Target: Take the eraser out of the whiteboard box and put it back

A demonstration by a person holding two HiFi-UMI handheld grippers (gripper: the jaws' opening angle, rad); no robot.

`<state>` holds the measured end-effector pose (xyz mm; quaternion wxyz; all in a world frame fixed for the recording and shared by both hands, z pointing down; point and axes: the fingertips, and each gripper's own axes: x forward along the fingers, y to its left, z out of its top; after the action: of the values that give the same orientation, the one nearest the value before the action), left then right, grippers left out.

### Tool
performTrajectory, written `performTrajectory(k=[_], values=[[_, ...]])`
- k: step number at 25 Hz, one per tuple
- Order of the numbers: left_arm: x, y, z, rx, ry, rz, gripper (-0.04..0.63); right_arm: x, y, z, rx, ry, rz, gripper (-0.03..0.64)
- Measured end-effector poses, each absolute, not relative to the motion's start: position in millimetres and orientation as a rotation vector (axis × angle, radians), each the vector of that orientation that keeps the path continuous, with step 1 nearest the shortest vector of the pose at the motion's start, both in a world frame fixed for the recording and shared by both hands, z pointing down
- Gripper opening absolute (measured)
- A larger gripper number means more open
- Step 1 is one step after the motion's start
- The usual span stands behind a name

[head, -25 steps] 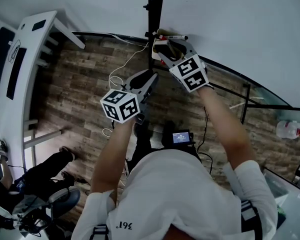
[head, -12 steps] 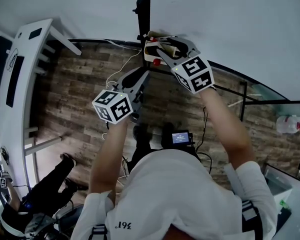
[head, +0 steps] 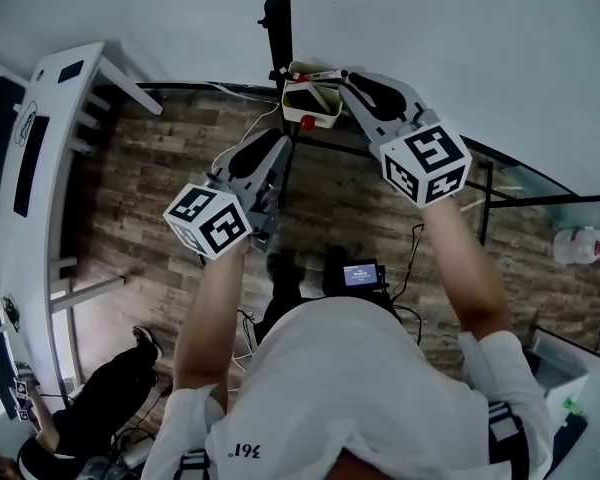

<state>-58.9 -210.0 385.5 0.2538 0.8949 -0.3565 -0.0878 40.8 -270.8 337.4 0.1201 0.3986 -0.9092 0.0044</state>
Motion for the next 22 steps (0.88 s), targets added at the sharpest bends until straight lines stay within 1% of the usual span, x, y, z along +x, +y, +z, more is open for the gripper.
performTrajectory(k=[4, 11, 22], values=[[-61.3, -198.5, 368.6, 2.443, -0.975, -0.260, 0.087, 55.5, -252.0, 317.2, 1.207, -2.689, -0.004, 0.073], [-57.1, -176.3, 350.9, 2.451, -0.974, -0.310, 0.087, 85.1, -219.9, 304.0, 1.277, -2.757, 0.107, 0.062], [-41.4, -135.4, 354.2, 2.420, -0.977, -0.328, 0.087, 117.0, -175.4, 326.8, 1.309, -2.776, 0.284, 0.058]])
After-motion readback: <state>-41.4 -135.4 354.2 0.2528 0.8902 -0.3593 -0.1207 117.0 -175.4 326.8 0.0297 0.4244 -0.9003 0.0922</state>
